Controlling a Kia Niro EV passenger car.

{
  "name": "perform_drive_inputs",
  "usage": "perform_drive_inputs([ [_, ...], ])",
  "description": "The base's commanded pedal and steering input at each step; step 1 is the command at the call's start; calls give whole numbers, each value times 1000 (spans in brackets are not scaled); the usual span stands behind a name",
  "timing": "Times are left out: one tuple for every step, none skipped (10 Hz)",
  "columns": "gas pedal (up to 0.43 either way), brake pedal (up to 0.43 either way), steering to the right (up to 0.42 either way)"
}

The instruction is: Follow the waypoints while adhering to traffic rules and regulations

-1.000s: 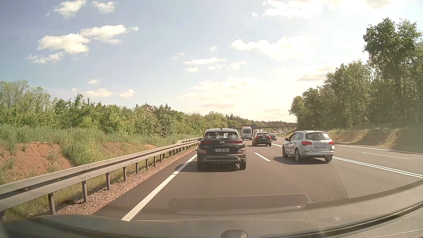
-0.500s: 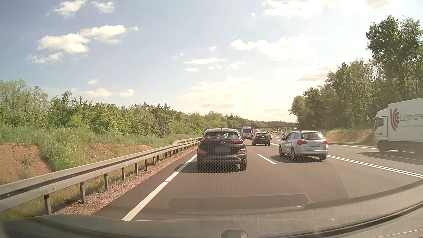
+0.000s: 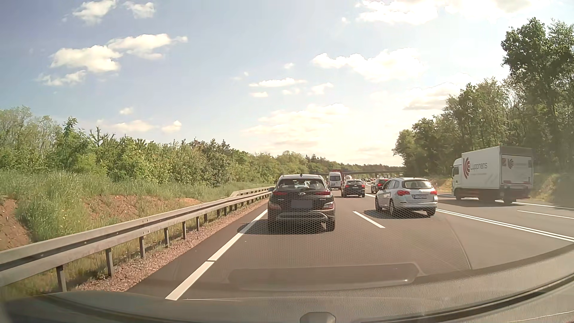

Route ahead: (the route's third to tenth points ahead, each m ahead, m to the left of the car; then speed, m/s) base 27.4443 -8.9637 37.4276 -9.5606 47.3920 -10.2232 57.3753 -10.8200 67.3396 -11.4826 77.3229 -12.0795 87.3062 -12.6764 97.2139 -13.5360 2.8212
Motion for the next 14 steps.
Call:
perform_drive_inputs([
  [0,0,2],
  [0,0,2],
  [0,0,2],
  [20,0,2],
  [28,0,3],
  [28,0,3],
  [39,0,3],
  [39,0,3],
  [39,0,3],
  [39,0,3],
  [39,0,3],
  [39,0,3],
  [39,0,3],
  [39,0,3],
])
